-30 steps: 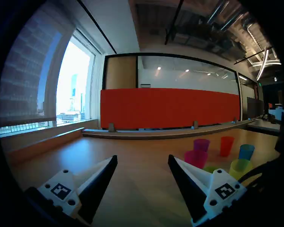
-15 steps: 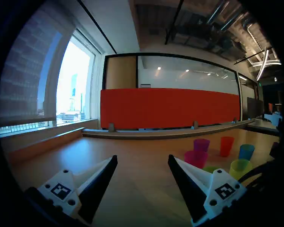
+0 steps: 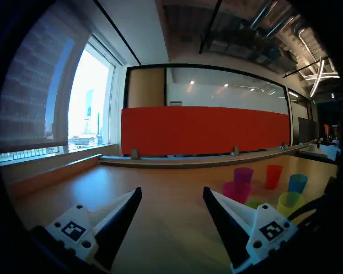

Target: Pour water

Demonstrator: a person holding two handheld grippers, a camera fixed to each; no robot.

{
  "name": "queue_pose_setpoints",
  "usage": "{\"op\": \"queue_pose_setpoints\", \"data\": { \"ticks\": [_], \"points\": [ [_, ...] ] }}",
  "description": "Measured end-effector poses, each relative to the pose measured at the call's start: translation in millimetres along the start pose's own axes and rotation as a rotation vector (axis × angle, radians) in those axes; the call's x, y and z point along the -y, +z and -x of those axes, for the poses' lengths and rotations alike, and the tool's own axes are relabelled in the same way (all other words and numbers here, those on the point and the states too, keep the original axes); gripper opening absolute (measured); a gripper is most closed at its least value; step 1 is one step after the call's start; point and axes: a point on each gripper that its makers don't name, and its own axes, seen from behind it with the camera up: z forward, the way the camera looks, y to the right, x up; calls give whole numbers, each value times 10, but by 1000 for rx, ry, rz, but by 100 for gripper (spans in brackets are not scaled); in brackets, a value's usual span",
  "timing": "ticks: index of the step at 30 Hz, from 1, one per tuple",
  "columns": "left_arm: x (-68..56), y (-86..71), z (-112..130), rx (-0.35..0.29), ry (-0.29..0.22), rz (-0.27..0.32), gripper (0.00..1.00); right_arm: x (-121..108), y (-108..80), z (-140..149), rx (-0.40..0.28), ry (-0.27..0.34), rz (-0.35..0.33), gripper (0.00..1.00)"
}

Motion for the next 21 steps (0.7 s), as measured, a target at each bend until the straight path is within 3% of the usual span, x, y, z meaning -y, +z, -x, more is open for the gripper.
{"op": "queue_pose_setpoints", "data": {
  "ticks": [8, 21],
  "points": [
    [1, 0, 1, 0, 0, 0, 100, -10, 26, 115, 27, 34, -1, 99],
    [3, 4, -4, 0, 0, 0, 100, -34, 59, 286, 68, 39, 4, 99]
  ]
}}
